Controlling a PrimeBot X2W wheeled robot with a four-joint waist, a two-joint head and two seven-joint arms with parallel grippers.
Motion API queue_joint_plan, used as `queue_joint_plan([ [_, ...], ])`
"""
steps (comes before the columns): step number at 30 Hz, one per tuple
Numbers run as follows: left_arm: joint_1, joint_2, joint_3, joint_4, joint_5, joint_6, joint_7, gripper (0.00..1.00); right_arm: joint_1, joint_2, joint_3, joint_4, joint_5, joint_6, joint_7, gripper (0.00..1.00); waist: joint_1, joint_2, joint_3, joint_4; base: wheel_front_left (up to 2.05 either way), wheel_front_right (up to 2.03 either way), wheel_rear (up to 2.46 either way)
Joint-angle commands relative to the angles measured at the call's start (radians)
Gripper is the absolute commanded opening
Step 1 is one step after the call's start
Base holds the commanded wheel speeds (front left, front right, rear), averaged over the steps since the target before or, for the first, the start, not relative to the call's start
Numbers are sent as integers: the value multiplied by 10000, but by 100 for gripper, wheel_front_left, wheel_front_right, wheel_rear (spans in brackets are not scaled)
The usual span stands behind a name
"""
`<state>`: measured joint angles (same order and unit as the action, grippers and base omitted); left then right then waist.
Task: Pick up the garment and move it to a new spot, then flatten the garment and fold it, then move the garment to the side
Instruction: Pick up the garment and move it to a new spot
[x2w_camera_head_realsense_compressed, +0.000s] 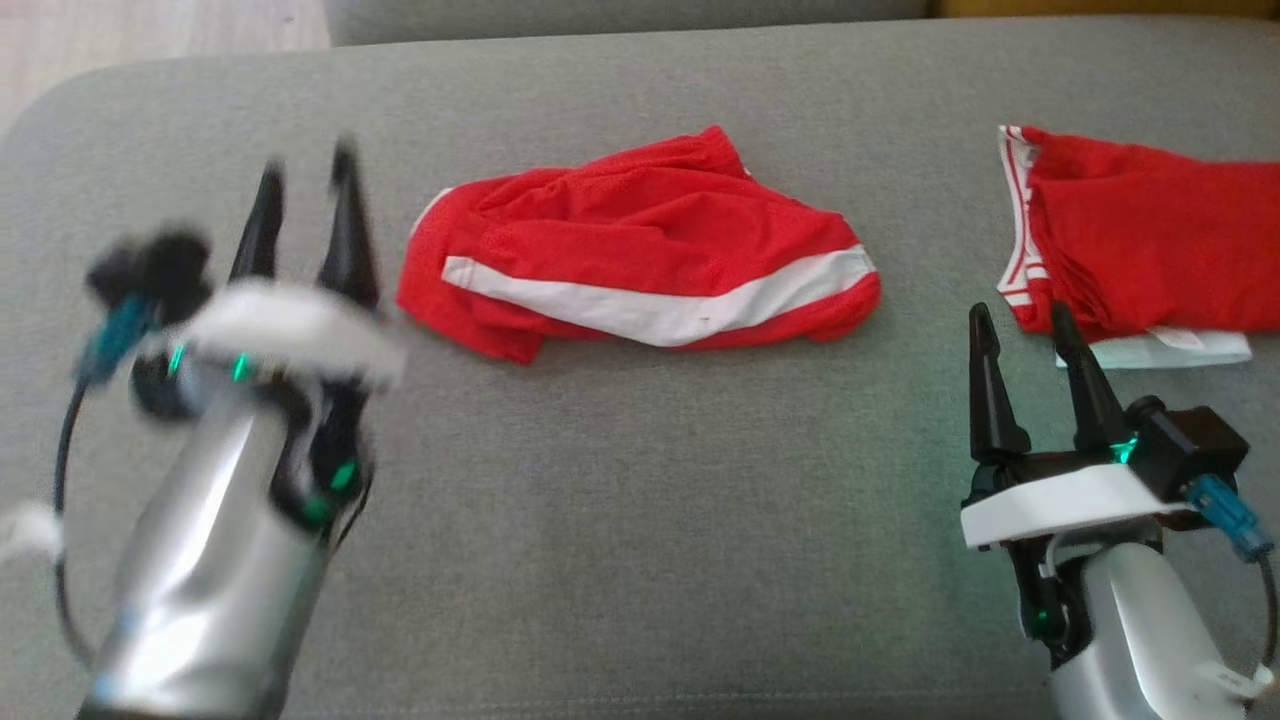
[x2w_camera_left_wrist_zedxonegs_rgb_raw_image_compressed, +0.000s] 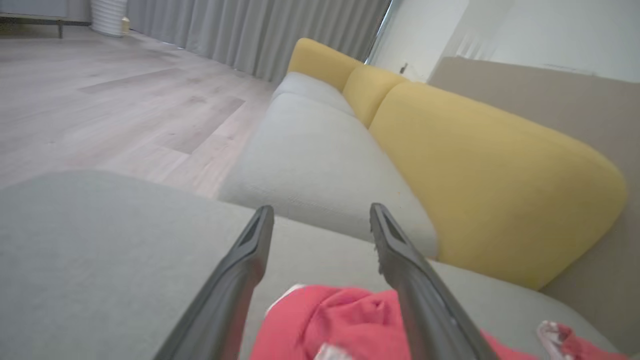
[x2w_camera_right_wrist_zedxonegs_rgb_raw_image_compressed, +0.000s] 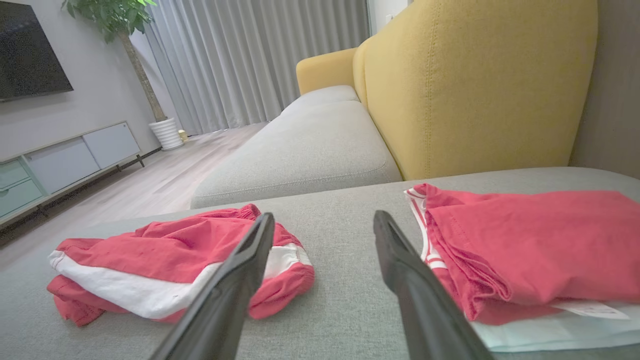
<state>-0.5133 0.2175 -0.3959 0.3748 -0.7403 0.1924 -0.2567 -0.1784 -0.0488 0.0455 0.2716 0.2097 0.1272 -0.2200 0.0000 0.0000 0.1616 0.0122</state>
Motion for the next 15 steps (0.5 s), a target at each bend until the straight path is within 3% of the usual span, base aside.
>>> queue_joint_plan([
  [1,103,359,481,-291,142,-109,-50,100,-201,-14,173,-306,-49,35,-53,100,0,0,-66,109,0,0,0],
  [6,1678,229,1221,-493,401,-665,-50,100,-24,-14,85,-306,-81,35,39,100,0,0,-192,374,0,0,0],
  [15,2885,-947,2335,-748,1143,-1568,-50,100,135,-14,81,-340,-108,35,185,100,0,0,-306,613,0,0,0],
])
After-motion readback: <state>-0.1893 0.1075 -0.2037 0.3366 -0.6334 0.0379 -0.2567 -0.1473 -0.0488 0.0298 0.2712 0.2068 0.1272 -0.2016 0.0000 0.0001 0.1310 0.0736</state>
